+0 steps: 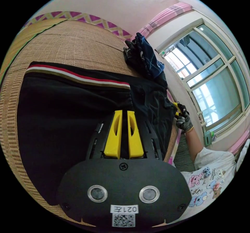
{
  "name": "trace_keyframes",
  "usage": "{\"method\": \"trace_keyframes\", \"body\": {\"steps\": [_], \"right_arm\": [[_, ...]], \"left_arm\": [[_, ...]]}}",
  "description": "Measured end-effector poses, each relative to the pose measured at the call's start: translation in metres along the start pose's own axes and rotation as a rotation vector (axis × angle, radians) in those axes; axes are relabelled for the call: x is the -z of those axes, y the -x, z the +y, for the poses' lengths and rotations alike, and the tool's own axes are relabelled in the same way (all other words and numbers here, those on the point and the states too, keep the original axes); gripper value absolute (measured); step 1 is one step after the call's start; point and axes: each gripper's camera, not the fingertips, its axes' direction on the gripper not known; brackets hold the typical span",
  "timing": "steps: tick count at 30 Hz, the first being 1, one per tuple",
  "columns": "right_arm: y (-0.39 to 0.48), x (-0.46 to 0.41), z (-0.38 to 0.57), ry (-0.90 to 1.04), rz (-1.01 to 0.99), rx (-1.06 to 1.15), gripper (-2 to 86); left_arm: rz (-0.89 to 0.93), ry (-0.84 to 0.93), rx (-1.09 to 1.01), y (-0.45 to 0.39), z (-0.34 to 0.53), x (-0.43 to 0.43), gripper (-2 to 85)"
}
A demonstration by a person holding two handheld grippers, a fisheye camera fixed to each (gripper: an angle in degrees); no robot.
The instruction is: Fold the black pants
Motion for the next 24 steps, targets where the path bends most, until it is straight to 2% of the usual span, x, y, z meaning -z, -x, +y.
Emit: {"method": "trace_keyframes", "body": {"steps": [7,9,11,13,16,18,19,21,22,24], "right_arm": [[0.019,-0.036,0.007,-0.042,0.044,0.06,7.2],[0.057,-0.039,0.015,-0.056,0.02,0.123,6.7],[0.107,-0.051,0.024,-0.05,0.042,0.219,6.7],[0.168,-0.076,0.035,-0.023,0.101,0.337,6.8],[0.271,-0.152,0.065,0.041,0.249,0.547,7.0],[0.341,-0.244,0.099,0.101,0.409,0.744,6.9],[0.354,-0.271,0.109,0.117,0.449,0.792,6.9],[0.384,-0.386,0.146,0.197,0.563,0.942,7.0],[0.385,-0.414,0.154,0.218,0.58,0.967,7.0],[0.365,-0.531,0.185,0.323,0.65,1.027,7.5]], "left_arm": [[0.053,-0.049,-0.004,0.007,0.009,0.035,0.1],[0.145,-0.168,-0.018,0.013,0.02,0.057,-0.2],[0.324,-0.386,-0.012,0.022,0.044,0.099,-0.7],[0.371,-0.474,-0.004,0.025,0.063,0.13,-0.9],[0.324,-0.52,-0.029,0.019,0.097,0.171,-0.9],[0.302,-0.526,-0.036,0.018,0.116,0.192,-0.9],[0.282,-0.526,-0.032,0.018,0.128,0.205,-0.9],[0.263,-0.533,-0.02,0.019,0.144,0.221,-0.9],[0.255,-0.53,-0.019,0.02,0.152,0.229,-0.9],[0.235,-0.525,-0.006,0.022,0.163,0.237,-0.9]]}}
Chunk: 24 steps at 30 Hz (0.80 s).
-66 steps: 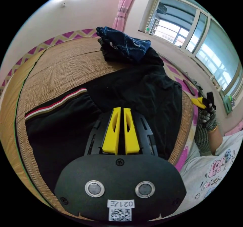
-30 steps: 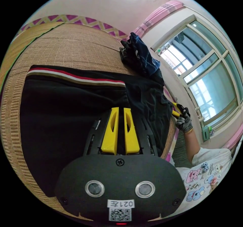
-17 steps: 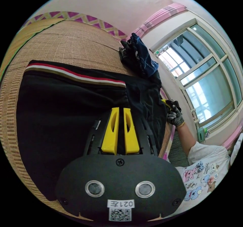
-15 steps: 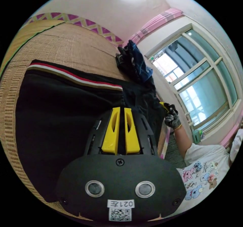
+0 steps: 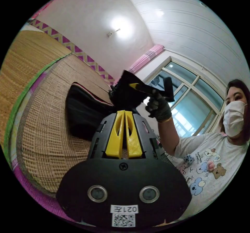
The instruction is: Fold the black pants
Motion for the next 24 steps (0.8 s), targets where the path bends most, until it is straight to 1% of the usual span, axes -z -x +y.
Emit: {"method": "trace_keyframes", "body": {"steps": [1,2,3,4,6,8,9,11,13,15,16,17,18,19,20,22,23,24], "right_arm": [[0.012,-0.028,-0.004,0.039,-0.001,0.018,7.7],[0.031,-0.084,-0.007,0.132,-0.01,0.052,8.5],[0.04,-0.125,-0.003,0.241,-0.076,0.061,10.0],[0.041,-0.131,0.0,0.244,-0.13,0.061,11.2],[0.033,-0.111,0.01,0.151,-0.293,0.031,12.7],[0.016,-0.089,0.019,0.092,-0.343,0.005,10.9],[0.003,-0.079,0.026,0.055,-0.313,-0.023,8.8],[-0.012,-0.078,0.033,0.046,-0.236,-0.048,6.8],[-0.014,-0.098,0.039,0.098,-0.221,-0.042,5.4],[0.014,-0.149,0.051,0.278,-0.317,0.055,2.2],[0.023,-0.159,0.056,0.303,-0.3,0.068,1.8],[0.033,-0.154,0.067,0.222,-0.242,0.083,1.0],[0.04,-0.15,0.073,0.211,-0.191,0.127,0.6],[0.041,-0.147,0.076,0.21,-0.181,0.148,0.4],[0.037,-0.14,0.081,0.217,-0.198,0.167,0.2],[0.015,-0.12,0.092,0.193,-0.238,0.146,0.5],[-0.008,-0.101,0.103,0.133,-0.221,0.092,1.7],[-0.036,-0.08,0.115,0.067,-0.178,0.016,3.8]], "left_arm": [[-0.007,0.011,0.012,0.002,0.003,0.006,-0.9],[-0.009,0.024,0.029,0.005,0.006,0.011,-0.9],[-0.01,0.03,0.038,0.007,0.008,0.014,-0.9],[-0.014,0.042,0.051,0.009,0.011,0.02,-0.9],[-0.045,0.049,0.048,0.008,0.013,0.032,-0.9],[-0.094,0.041,0.046,0.007,0.01,0.046,-0.9],[-0.096,0.036,0.043,0.006,0.008,0.048,-0.9],[-0.14,0.006,0.027,0.001,-0.008,0.051,-0.9],[-0.176,-0.01,0.005,-0.005,-0.025,0.046,-0.7],[-0.21,-0.016,-0.035,-0.012,-0.045,0.035,-0.5],[-0.242,0.01,-0.062,-0.015,-0.059,0.023,-0.2],[-0.277,0.05,-0.088,-0.016,-0.073,0.008,0.3],[-0.297,0.079,-0.1,-0.016,-0.079,-0.001,0.5],[-0.347,0.16,-0.109,-0.009,-0.089,-0.02,1.0],[-0.397,0.276,-0.071,0.005,-0.094,-0.038,1.1],[-0.476,0.45,-0.026,0.027,-0.09,-0.058,0.6],[-0.439,0.402,-0.003,0.032,-0.088,-0.049,0.2],[-0.428,0.399,0.028,0.035,-0.088,-0.045,0.0]]}}
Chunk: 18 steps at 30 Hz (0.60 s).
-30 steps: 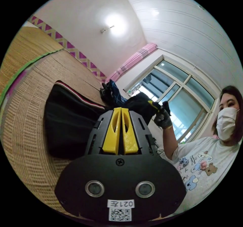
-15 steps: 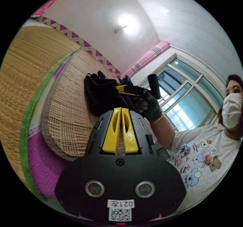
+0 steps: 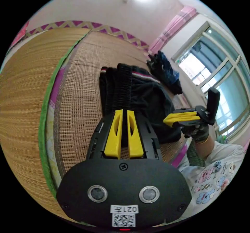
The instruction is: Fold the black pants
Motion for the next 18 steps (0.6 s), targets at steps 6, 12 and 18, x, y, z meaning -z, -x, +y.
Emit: {"method": "trace_keyframes", "body": {"steps": [6,12,18], "right_arm": [[-0.152,0.062,0.069,-0.176,-0.045,-0.405,11.8],[-0.254,0.021,0.095,-0.136,-0.432,-0.594,14.1],[-0.287,-0.013,0.093,-0.108,-0.634,-0.641,9.9]], "left_arm": [[0.013,-0.226,0.073,0.017,0.008,0.043,0.3],[0.16,-0.007,0.151,0.049,-0.034,0.009,13.4],[0.247,0.143,0.097,0.052,-0.058,-0.001,11.8]]}}
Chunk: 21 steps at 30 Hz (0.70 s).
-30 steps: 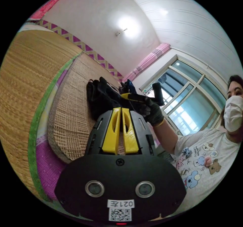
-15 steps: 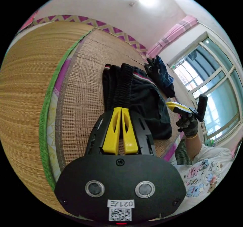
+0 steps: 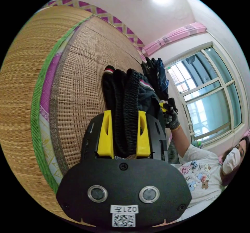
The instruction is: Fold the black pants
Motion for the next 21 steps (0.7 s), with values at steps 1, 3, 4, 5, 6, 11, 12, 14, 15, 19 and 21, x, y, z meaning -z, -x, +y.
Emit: {"method": "trace_keyframes", "body": {"steps": [1,3,4,5,6,11,12,14,15,19,21], "right_arm": [[-0.004,-0.003,-0.002,0.007,-0.019,-0.009,9.1],[-0.013,-0.007,-0.005,0.03,-0.055,-0.033,6.6],[-0.012,-0.006,-0.006,0.033,-0.058,-0.034,6.2],[-0.004,-0.002,-0.008,0.039,-0.065,-0.004,5.8],[0.013,0.003,-0.012,0.045,-0.059,0.043,5.6],[0.109,-0.023,-0.047,0.094,0.016,0.239,5.6],[0.135,-0.042,-0.063,0.112,0.003,0.285,5.7],[0.175,-0.08,-0.092,0.152,0.004,0.348,5.7],[0.204,-0.111,-0.112,0.178,0.013,0.395,5.7],[0.282,-0.205,-0.165,0.201,0.068,0.502,6.2],[0.316,-0.256,-0.181,0.139,0.211,0.549,7.4]], "left_arm": [[0.021,0.035,0.007,0.002,-0.002,-0.005,9.5],[0.044,0.033,0.014,0.004,-0.002,-0.004,7.4],[0.061,0.023,0.015,0.005,-0.001,0.0,6.2],[0.068,0.007,0.002,0.002,0.001,0.006,5.3],[0.068,0.0,-0.012,-0.002,0.002,0.01,5.1],[0.05,-0.175,-0.095,-0.025,0.009,0.096,4.6],[0.046,-0.201,-0.098,-0.024,0.01,0.111,4.7],[-0.003,-0.296,-0.092,-0.019,0.01,0.168,4.7],[-0.02,-0.322,-0.087,-0.017,0.01,0.183,4.7],[-0.114,-0.513,0.009,0.011,0.014,0.261,5.3],[-0.167,-0.576,0.086,0.034,0.019,0.275,6.2]]}}
